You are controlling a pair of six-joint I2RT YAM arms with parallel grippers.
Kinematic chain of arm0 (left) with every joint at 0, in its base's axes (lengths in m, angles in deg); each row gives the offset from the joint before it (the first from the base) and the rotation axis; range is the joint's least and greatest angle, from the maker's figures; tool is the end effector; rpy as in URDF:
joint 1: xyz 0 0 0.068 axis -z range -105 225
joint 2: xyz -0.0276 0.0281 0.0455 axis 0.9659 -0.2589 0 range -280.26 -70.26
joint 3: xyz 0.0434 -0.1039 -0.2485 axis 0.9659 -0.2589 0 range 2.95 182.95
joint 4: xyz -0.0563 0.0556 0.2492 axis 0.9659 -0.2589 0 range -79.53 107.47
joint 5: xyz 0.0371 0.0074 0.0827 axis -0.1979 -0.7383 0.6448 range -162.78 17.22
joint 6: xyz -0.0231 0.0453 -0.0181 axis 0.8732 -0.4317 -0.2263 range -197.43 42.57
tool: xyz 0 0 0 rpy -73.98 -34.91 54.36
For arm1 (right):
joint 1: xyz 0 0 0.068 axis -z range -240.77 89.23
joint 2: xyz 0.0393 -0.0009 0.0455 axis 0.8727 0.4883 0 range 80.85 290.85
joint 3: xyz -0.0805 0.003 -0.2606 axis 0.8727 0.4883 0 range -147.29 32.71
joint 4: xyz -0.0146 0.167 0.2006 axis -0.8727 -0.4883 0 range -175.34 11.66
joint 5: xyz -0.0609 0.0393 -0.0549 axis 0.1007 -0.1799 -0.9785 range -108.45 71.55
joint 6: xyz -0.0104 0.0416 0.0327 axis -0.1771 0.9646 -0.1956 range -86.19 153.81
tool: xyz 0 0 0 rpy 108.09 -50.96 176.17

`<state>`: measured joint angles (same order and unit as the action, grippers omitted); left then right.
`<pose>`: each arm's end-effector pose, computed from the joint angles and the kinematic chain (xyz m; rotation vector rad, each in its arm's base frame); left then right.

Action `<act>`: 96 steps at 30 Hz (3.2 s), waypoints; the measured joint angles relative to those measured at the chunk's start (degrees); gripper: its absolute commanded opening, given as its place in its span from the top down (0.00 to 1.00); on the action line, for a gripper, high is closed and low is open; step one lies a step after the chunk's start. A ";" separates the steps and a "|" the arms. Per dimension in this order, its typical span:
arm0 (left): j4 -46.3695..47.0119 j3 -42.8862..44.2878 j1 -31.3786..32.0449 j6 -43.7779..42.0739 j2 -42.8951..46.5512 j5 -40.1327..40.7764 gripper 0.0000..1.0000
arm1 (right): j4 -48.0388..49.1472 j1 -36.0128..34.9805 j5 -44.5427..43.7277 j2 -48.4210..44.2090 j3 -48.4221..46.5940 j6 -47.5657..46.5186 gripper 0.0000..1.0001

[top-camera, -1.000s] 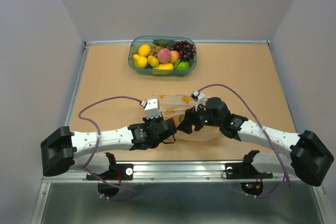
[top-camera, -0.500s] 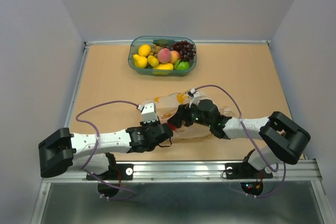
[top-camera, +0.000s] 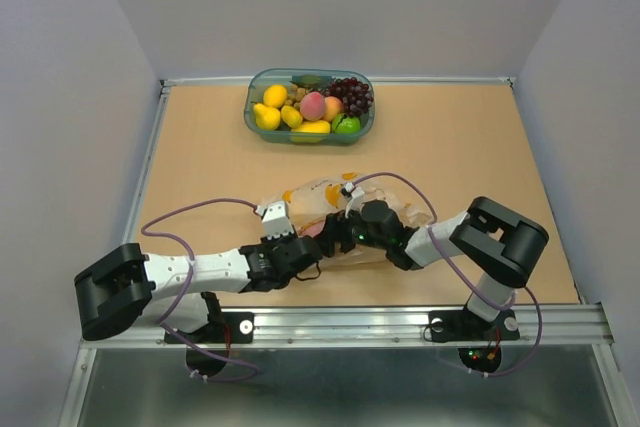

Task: Untie the knot of the plastic bag and take out the fruit

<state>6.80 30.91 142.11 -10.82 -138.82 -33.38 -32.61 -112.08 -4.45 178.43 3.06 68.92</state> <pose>0.1033 -0.1866 0.1661 -0.2711 2.2325 -0.4074 0.1826 0.2417 0.1296 -0.4786 2.1039 1.1816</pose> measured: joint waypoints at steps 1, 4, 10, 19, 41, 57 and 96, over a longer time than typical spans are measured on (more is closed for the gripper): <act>0.50 -0.33 -0.24 -0.04 0.00 -0.20 1.00 | 0.44 -0.11 0.00 0.22 -0.09 -0.13 0.39; 1.25 -0.63 -0.59 -0.17 0.00 -0.42 1.00 | 0.59 -0.17 -0.20 0.17 -0.04 -0.46 0.60; 2.05 -0.63 -3.91 -2.14 0.17 -0.81 1.00 | -3.08 -0.20 -1.18 -7.98 2.86 -2.75 0.82; 2.21 -0.24 -11.47 -9.70 2.75 -0.48 1.00 | -21.16 -0.20 -1.27 -26.27 2.86 -10.38 0.90; -0.46 1.31 -12.13 -15.76 13.27 0.04 1.00 | -40.79 13.75 -22.84 -7.76 -42.73 -24.15 0.70; -0.81 4.81 -12.85 -22.88 13.57 1.16 1.00 | -43.43 21.22 -19.56 15.98 -58.10 -24.39 0.00; 5.33 7.04 -8.98 -19.98 -1.77 -6.97 1.00 | -46.60 0.55 -11.85 -34.84 -7.74 -17.14 0.08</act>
<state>12.13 37.95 133.12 -30.80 -140.59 -40.35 -79.21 -111.53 -16.29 143.59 -4.68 51.79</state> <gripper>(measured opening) 0.026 0.898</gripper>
